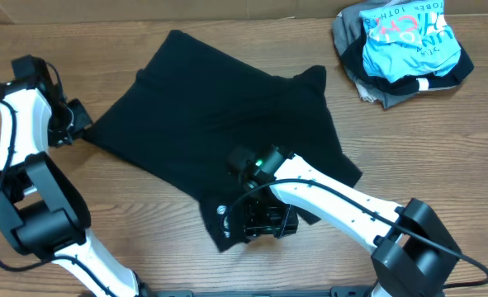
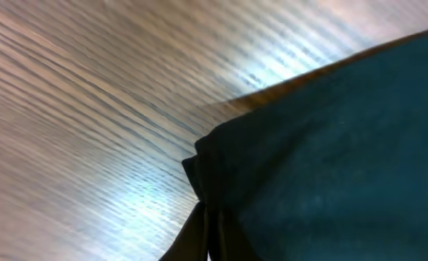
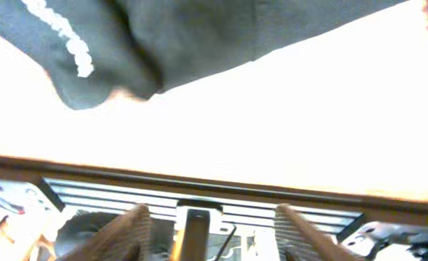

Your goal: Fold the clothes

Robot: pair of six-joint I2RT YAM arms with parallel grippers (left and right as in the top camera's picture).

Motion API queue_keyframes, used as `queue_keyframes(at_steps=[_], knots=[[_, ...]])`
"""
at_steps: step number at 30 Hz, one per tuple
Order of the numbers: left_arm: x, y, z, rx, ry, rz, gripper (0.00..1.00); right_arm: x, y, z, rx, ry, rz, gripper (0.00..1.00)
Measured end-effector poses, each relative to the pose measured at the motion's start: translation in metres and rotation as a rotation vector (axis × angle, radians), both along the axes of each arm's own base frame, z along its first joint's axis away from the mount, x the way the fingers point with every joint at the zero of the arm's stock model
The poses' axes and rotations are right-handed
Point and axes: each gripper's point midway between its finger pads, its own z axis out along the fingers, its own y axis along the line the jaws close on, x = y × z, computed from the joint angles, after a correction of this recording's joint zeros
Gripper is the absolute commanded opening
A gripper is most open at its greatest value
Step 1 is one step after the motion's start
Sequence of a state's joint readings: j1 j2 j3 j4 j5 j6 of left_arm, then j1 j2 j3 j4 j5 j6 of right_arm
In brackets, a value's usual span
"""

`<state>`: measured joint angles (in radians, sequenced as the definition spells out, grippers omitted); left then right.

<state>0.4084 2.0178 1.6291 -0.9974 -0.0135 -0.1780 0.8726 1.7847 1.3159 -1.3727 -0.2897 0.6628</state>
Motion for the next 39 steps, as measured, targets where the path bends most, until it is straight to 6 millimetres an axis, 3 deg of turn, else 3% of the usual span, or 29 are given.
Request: queue_keyframes(at_steps=[1,6,8,11,15,20,24,30,34,39], knots=[[0.001,0.001,0.004,0.008,-0.008,-0.011,0.17,0.000,0.000,0.000,-0.001,-0.001,-0.003,0.69],[0.002,0.001,0.011,0.032,-0.014,-0.084,0.56,0.013,-0.004,0.000,0.011,-0.019,-0.029,0.70],[0.001,-0.002,0.011,0.034,-0.003,-0.109,0.74,0.028,-0.013,0.000,0.013,-0.038,-0.068,0.70],[0.002,-0.005,0.011,0.046,0.005,-0.133,0.87,0.059,-0.030,0.002,0.030,-0.086,-0.137,0.71],[0.014,-0.005,0.013,0.055,-0.044,-0.154,0.91,0.115,-0.049,0.003,0.102,-0.211,-0.229,0.72],[0.067,-0.029,0.031,-0.004,-0.282,-0.312,0.90,0.169,-0.078,0.004,0.148,-0.340,-0.320,0.72],[0.121,-0.073,0.059,0.011,-0.506,-0.483,0.89,0.186,-0.091,0.005,0.161,-0.386,-0.339,0.73],[0.176,-0.172,0.090,0.076,-0.719,-0.708,0.92,0.191,-0.095,0.005,0.151,-0.412,-0.321,0.73],[0.195,-0.229,0.068,0.100,-0.750,-0.805,0.94,0.190,-0.096,0.005,0.147,-0.410,-0.309,0.73],[0.206,-0.250,0.008,0.111,-0.695,-0.840,0.94,0.187,-0.098,0.004,0.138,-0.401,-0.299,0.74]])
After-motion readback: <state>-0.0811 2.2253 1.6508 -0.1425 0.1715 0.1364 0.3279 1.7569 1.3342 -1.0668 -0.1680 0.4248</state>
